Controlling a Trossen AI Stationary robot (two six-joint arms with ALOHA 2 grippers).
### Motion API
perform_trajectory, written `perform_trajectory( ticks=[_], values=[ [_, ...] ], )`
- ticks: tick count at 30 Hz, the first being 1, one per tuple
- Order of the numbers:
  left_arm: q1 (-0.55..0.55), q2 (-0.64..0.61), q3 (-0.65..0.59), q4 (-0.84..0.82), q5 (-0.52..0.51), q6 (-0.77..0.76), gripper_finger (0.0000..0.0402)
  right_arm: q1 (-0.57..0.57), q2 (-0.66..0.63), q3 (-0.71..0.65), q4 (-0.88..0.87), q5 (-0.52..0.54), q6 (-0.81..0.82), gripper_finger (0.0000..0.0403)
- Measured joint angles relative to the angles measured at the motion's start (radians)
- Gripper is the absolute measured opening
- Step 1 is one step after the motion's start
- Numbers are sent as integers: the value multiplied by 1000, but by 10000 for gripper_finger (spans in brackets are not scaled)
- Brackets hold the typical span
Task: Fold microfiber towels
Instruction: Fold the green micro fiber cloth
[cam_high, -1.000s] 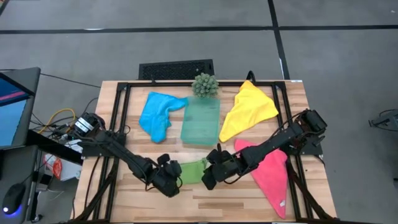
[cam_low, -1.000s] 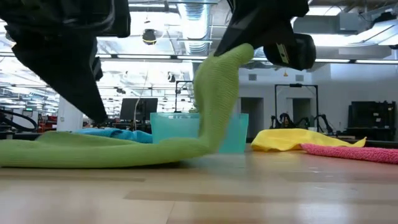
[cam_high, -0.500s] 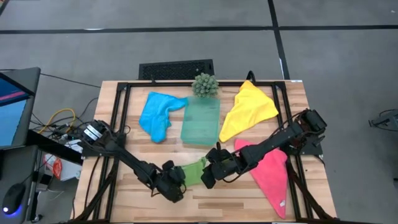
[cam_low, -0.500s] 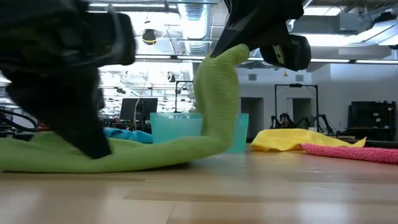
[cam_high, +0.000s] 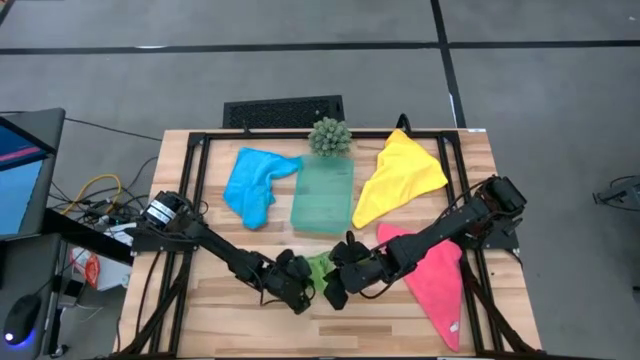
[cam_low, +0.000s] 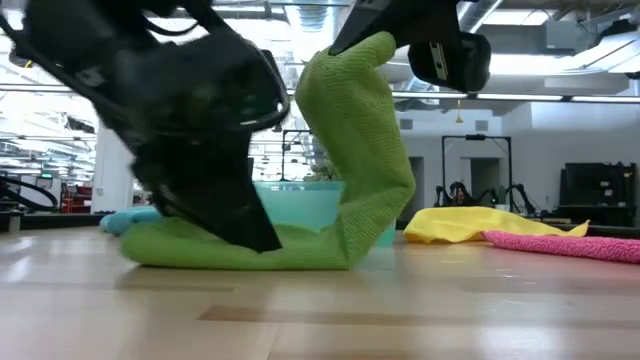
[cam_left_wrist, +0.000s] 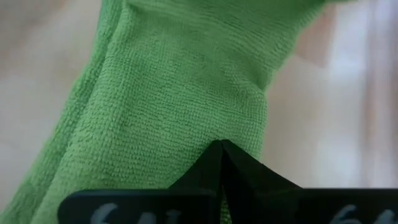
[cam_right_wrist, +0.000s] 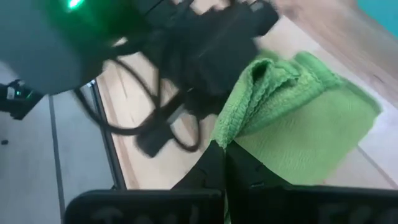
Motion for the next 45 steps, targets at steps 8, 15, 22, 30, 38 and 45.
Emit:
perform_trajectory(
  ticks=[8,15,22,30,38,45],
  values=[
    [33,-21,38,-42,60,18,0,-10,0,0,-10,5,-28,17],
    [8,-146,130,-312,55,37,0,-9,0,0,-15,10,-43,16],
    [-97,-211,103,-580,-50,-66,0,-13,1,-1,-14,27,-52,16],
    [-120,-188,-4,-407,-110,-168,0,-44,2,-1,-10,34,-81,21],
    [-114,-189,-70,-342,-103,-209,0,-69,2,-1,-1,34,-120,20],
    [-113,-189,-115,-291,-101,-251,0,-79,72,-5,52,10,-137,22]
  ],
)
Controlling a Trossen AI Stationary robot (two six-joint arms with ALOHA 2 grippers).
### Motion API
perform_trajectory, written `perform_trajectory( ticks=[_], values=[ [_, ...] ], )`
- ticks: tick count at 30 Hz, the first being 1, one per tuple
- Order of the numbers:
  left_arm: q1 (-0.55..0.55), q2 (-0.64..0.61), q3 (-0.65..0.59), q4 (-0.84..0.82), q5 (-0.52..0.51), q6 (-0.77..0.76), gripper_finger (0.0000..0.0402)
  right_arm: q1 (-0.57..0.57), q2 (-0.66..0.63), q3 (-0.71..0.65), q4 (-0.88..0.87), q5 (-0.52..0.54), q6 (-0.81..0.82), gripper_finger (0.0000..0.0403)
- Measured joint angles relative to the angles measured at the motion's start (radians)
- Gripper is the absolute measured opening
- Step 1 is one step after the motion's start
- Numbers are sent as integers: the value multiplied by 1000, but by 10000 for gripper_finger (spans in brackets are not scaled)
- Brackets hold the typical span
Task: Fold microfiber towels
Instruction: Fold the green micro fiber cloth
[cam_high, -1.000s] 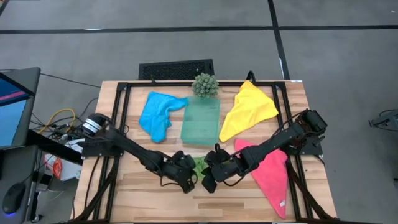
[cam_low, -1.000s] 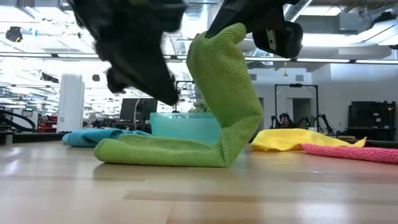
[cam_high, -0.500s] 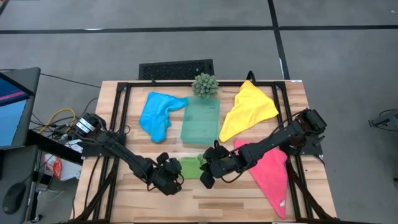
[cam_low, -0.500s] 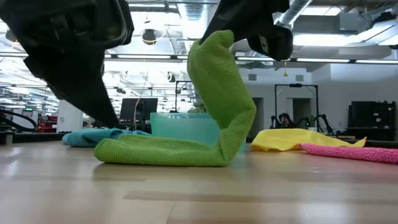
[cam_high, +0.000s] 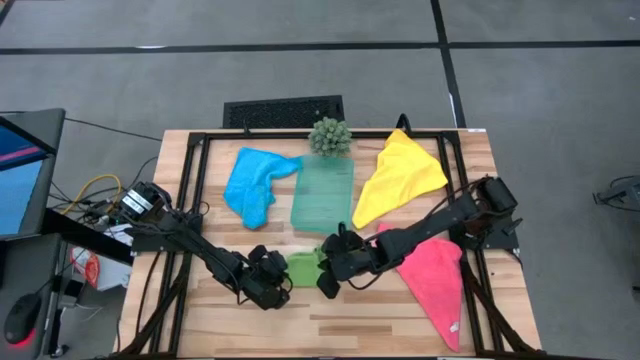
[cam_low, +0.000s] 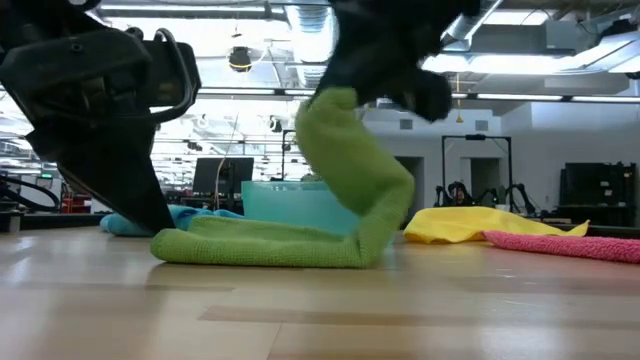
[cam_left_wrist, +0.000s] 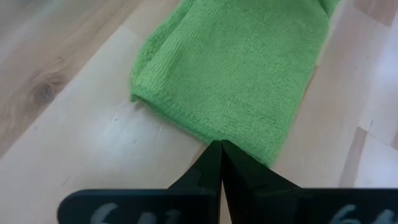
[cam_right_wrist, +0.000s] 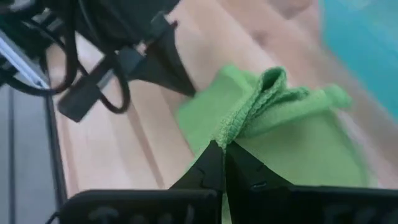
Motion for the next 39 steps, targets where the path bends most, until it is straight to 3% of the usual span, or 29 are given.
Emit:
perform_trajectory(
  ticks=[21,39],
  values=[
    [18,0,-4,52,-10,27,0,-36,186,101,111,-85,-55,29],
    [19,0,-4,51,-20,26,0,-47,193,97,164,-111,-55,41]
  ],
)
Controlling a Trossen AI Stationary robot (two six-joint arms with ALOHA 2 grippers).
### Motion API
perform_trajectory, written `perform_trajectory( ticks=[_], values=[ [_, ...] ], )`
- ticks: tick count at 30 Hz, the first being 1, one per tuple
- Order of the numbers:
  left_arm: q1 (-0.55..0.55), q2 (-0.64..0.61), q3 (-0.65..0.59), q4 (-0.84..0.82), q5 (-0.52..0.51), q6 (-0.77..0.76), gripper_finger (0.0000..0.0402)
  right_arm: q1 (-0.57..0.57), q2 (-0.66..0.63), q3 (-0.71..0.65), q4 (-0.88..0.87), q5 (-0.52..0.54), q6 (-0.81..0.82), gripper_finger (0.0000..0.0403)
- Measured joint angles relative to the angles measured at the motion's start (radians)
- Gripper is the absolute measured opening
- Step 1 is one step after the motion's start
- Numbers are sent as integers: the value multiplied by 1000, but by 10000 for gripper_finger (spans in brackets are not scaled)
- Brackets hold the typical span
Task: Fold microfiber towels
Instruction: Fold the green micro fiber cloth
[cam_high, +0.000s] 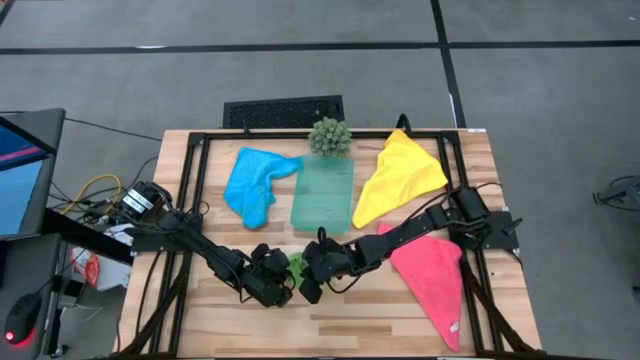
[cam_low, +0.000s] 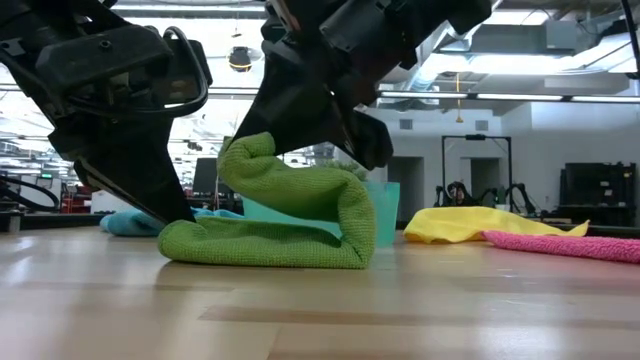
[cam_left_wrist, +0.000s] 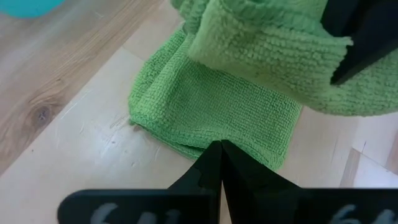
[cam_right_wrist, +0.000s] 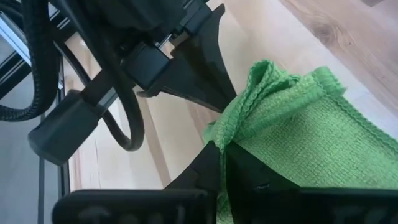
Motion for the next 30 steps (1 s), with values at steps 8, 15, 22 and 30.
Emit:
perform_trajectory(
  ticks=[8,15,22,30],
  values=[
    [0,0,0,9,0,-7,0,-7,0,0,1,-1,0,92],
    [0,0,0,25,-1,-8,0,-20,0,0,2,-1,0,164],
    [0,0,0,24,38,-16,0,-22,-47,-1,-30,3,-2,198],
    [-10,-44,0,16,68,-16,0,84,-152,-1,-202,114,-324,180]
  ],
)
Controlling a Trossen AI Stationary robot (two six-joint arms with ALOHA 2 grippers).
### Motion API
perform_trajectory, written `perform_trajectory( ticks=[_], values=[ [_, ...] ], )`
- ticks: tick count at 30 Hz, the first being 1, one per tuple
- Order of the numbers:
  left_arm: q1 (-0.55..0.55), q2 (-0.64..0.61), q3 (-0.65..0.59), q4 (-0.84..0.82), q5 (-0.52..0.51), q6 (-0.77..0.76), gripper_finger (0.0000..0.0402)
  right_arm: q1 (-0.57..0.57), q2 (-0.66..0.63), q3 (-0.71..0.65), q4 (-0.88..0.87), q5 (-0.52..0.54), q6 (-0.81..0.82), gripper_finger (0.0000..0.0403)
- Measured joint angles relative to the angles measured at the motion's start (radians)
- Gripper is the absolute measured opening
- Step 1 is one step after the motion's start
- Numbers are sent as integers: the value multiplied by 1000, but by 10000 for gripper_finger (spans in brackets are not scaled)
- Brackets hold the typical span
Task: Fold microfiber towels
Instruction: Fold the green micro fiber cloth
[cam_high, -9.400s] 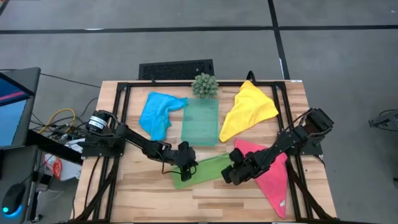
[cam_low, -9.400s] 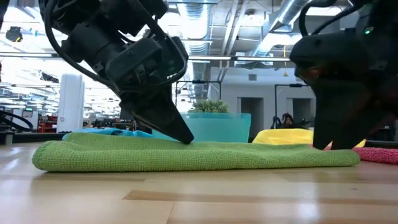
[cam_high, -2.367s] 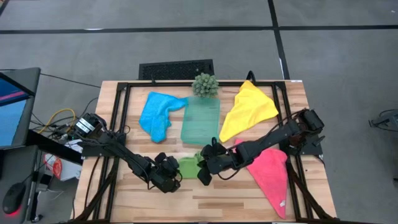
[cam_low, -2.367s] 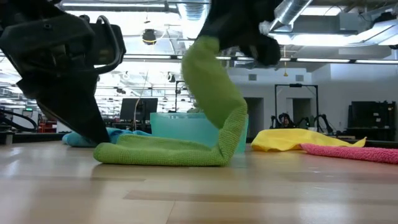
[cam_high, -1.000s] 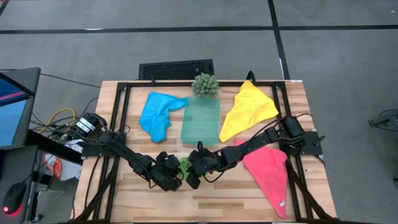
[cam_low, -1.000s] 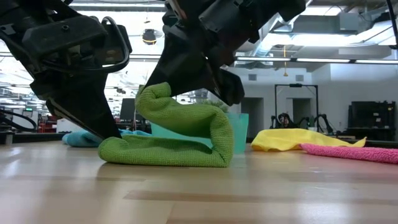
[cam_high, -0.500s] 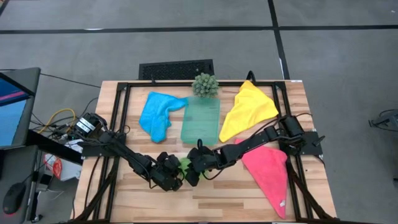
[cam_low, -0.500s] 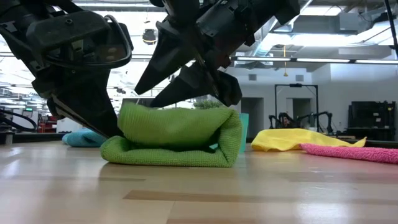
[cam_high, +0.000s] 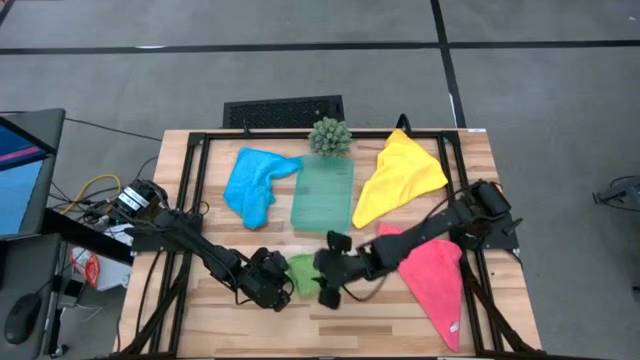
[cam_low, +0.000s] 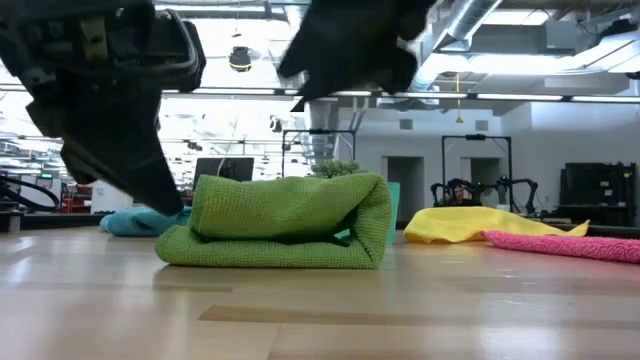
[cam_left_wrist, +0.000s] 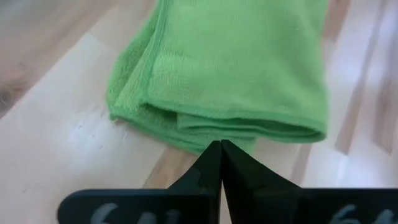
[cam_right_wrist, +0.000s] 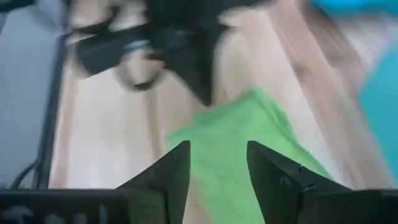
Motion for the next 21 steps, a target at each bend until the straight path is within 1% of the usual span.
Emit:
perform_trajectory(
  ticks=[2,4,6,8,11,14,17,21],
  values=[
    [4,-7,0,0,1,1,0,26,3,1,19,2,-99,178],
    [7,-7,0,-1,8,-1,0,47,36,2,53,3,-175,179],
    [8,-7,0,-4,25,-3,0,61,73,-2,71,12,-248,185],
    [5,-7,0,-15,35,-20,0,64,116,2,127,14,-302,196],
    [-4,-7,0,-28,39,-46,0,68,162,30,117,26,-320,219],
    [-15,-7,0,-27,30,-72,0,73,192,67,96,77,-331,238],
    [-22,-7,0,-28,8,-100,0,74,216,106,105,87,-378,244],
    [-27,-7,0,-28,-12,-120,0,76,248,116,129,80,-436,244]
  ],
)
